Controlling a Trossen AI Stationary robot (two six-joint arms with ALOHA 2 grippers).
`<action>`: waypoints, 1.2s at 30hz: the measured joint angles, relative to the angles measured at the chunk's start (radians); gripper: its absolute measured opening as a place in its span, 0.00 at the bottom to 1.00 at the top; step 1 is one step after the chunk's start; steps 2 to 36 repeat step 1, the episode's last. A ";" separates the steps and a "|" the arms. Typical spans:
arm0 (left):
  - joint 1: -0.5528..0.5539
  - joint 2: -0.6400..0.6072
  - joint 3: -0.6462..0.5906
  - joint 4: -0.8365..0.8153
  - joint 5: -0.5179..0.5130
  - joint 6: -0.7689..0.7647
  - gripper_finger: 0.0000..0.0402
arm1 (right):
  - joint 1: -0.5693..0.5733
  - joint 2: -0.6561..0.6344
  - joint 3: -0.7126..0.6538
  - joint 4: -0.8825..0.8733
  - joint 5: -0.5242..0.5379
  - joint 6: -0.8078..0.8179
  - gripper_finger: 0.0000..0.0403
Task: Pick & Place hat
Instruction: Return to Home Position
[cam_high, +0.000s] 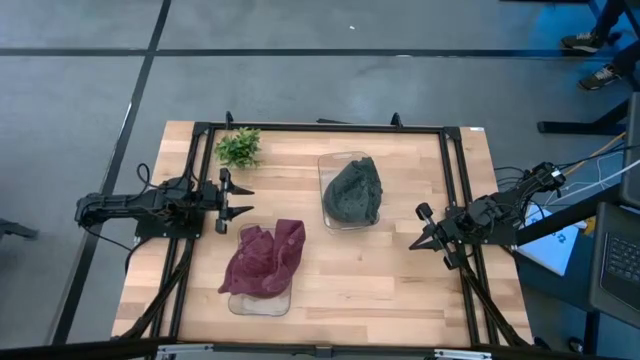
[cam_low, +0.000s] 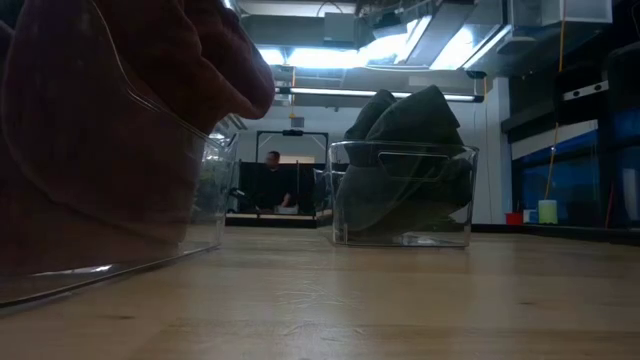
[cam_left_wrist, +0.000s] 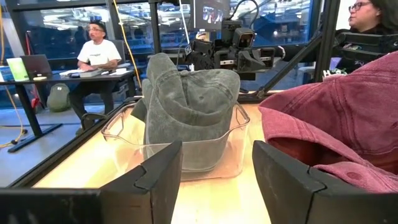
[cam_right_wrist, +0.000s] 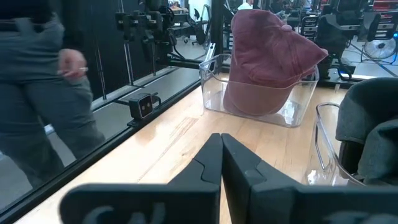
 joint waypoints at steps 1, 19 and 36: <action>0.000 0.000 0.000 0.000 0.000 0.000 0.48 | 0.000 0.000 0.000 0.000 0.000 0.000 0.02; 0.000 0.000 0.000 0.000 0.000 0.000 0.48 | 0.000 0.000 0.000 0.000 0.000 0.000 0.02; 0.000 0.000 0.000 0.000 0.000 0.000 0.48 | 0.000 0.000 0.000 0.000 0.000 0.000 0.02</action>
